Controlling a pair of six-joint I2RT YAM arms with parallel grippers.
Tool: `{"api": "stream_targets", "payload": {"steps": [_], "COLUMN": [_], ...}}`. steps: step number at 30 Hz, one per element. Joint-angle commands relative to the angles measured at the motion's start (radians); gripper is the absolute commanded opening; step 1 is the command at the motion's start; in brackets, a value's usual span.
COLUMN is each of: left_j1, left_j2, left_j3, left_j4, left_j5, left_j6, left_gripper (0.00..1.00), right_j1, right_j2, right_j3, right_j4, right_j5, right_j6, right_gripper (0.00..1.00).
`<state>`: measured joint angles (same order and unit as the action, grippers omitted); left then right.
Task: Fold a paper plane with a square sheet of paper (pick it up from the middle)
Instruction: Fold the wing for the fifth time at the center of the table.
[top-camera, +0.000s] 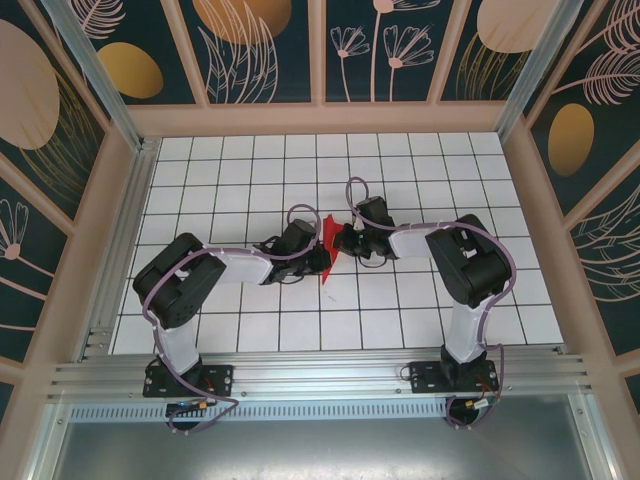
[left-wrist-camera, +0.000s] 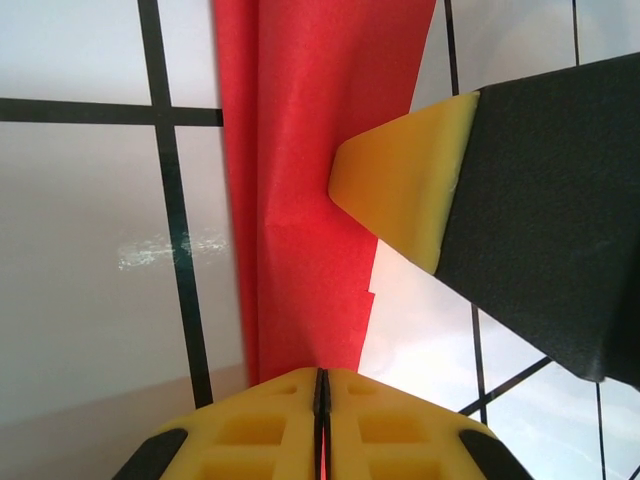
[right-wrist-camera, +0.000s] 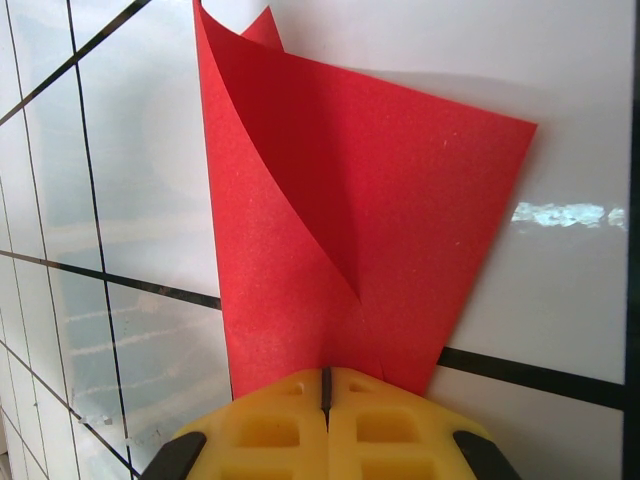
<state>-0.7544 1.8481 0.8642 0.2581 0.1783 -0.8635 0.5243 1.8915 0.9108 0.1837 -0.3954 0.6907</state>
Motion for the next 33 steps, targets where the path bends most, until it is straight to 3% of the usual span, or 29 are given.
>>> {"api": "stream_targets", "payload": {"steps": [1, 10, 19, 27, 33], "left_j1": [0.001, 0.001, 0.001, 0.001, 0.002], "left_j2": [0.028, 0.038, 0.041, 0.040, 0.036], "left_j3": [0.025, 0.007, -0.007, -0.006, -0.009], "left_j4": [-0.013, -0.104, -0.106, -0.096, -0.087], "left_j5": [0.011, -0.040, -0.038, -0.030, -0.027], "left_j6": [-0.001, 0.016, 0.009, 0.002, -0.009], "left_gripper": [0.12, 0.11, 0.09, 0.08, 0.07], "right_j1": [-0.005, -0.010, -0.035, 0.017, 0.017], "right_j2": [0.099, 0.019, -0.209, -0.160, -0.083], "right_j3": [-0.037, -0.001, 0.012, 0.032, 0.035], "right_j4": [-0.154, -0.167, -0.223, -0.190, -0.136], "right_j5": [0.102, 0.085, 0.243, 0.132, 0.071], "right_j6": [-0.005, -0.021, -0.021, -0.035, -0.019], "right_gripper": [0.02, 0.08, 0.25, 0.07, 0.03]}}
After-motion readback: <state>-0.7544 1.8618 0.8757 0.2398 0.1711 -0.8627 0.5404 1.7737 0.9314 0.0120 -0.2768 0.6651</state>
